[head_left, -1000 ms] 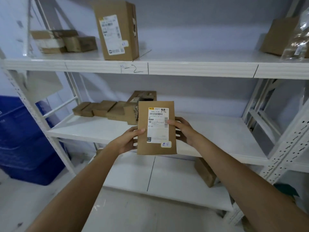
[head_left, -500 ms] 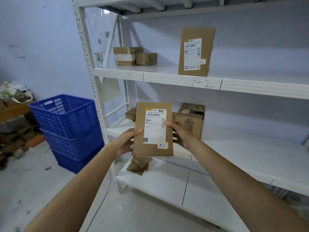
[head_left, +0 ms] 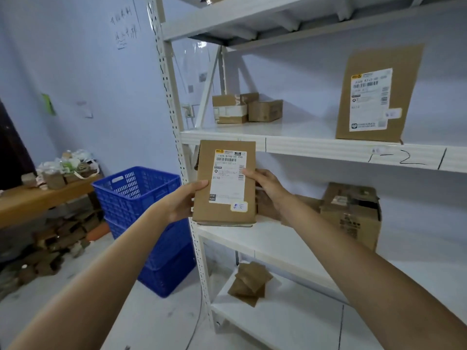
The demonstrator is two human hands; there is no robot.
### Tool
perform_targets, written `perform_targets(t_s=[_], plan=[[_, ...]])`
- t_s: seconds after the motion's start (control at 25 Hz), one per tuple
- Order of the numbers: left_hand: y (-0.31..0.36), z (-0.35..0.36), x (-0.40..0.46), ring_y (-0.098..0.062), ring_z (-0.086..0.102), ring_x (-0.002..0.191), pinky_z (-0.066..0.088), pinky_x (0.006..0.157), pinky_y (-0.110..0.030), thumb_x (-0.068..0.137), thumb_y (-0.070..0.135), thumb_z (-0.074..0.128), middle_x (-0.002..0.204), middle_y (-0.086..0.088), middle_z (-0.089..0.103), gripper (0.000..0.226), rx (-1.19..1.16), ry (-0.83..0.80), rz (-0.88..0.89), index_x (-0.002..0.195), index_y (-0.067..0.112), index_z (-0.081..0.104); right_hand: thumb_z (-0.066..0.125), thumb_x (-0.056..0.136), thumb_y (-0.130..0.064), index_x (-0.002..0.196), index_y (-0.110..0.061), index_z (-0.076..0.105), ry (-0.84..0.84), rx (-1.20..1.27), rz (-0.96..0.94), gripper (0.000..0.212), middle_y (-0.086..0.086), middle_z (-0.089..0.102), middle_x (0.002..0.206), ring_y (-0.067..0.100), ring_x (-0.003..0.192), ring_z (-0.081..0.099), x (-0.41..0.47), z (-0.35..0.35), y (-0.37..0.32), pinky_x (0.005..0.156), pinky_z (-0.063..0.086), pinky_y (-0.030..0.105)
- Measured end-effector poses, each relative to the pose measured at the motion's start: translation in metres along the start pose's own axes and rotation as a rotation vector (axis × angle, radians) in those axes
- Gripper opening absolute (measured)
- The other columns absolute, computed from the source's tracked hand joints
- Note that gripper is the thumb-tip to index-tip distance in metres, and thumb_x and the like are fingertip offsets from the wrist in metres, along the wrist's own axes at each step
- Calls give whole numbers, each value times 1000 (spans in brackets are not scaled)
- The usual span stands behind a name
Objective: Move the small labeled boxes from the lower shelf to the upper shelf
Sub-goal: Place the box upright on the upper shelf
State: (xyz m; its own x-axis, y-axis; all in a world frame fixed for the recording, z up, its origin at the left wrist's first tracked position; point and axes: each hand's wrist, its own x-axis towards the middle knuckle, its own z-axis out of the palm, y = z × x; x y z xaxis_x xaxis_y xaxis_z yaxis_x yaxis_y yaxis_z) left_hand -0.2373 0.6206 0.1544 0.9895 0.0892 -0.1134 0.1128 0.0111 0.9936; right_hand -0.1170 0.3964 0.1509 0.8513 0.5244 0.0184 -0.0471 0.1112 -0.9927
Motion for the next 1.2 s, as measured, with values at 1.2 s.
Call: perform_targets(t_s=[1.2], plan=[[196, -65, 338, -32, 56, 116, 35, 96, -48, 28, 38, 101, 136, -13, 56, 124, -60, -635, 389, 135, 23, 41, 79, 80, -6, 127, -26, 53, 462, -85, -332, 56, 7, 71, 116, 25, 106, 66, 190, -17, -191, 102, 50, 44]])
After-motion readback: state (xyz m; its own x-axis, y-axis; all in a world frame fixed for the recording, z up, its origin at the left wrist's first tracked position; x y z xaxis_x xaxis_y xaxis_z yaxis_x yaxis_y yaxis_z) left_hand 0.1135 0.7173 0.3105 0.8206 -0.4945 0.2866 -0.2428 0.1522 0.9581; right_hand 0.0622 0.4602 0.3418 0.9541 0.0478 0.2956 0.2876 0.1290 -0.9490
